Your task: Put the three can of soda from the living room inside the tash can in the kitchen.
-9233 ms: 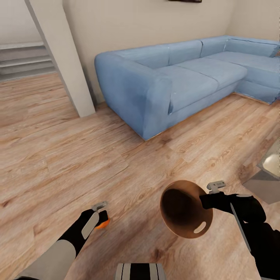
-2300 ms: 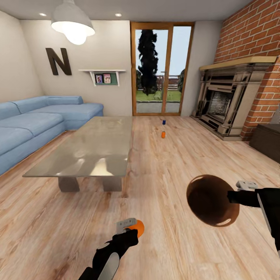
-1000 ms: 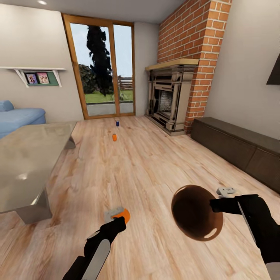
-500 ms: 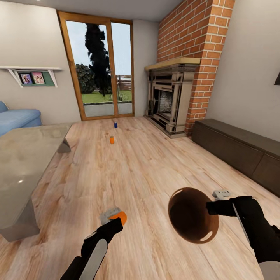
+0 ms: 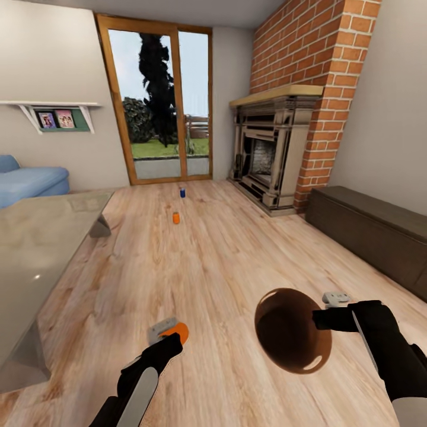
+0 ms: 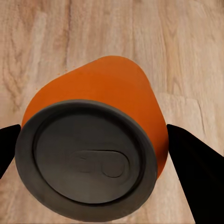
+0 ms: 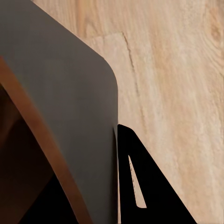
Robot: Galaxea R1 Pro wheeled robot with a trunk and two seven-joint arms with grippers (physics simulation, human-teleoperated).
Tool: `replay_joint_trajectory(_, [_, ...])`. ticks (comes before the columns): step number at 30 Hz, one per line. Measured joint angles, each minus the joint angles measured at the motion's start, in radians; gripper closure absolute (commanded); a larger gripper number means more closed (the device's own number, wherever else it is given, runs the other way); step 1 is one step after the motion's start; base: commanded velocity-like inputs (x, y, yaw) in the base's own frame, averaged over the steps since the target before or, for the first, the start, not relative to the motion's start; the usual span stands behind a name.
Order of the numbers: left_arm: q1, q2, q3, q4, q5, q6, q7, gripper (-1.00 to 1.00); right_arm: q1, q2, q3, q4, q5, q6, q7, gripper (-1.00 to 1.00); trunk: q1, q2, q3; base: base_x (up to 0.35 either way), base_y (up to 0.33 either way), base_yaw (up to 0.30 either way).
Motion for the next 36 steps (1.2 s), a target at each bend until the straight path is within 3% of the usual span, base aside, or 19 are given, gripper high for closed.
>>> replay_joint_trajectory(7, [0.000, 0.000, -0.001, 0.001, -0.004, 0.000, 0.000, 1.00, 0.000, 0.000, 0.001, 0.000, -0.011, 0.002, 0.007, 1.00, 0.000, 0.000, 0.000, 0.349, 0.000, 0.159])
replay_joint_trajectory(36, [0.000, 0.000, -0.001, 0.004, -0.006, 0.000, 0.002, 1.00, 0.000, -0.001, -0.003, -0.006, -0.002, 0.000, 0.007, 1.00, 0.000, 0.000, 0.000, 0.348, 0.000, 0.011])
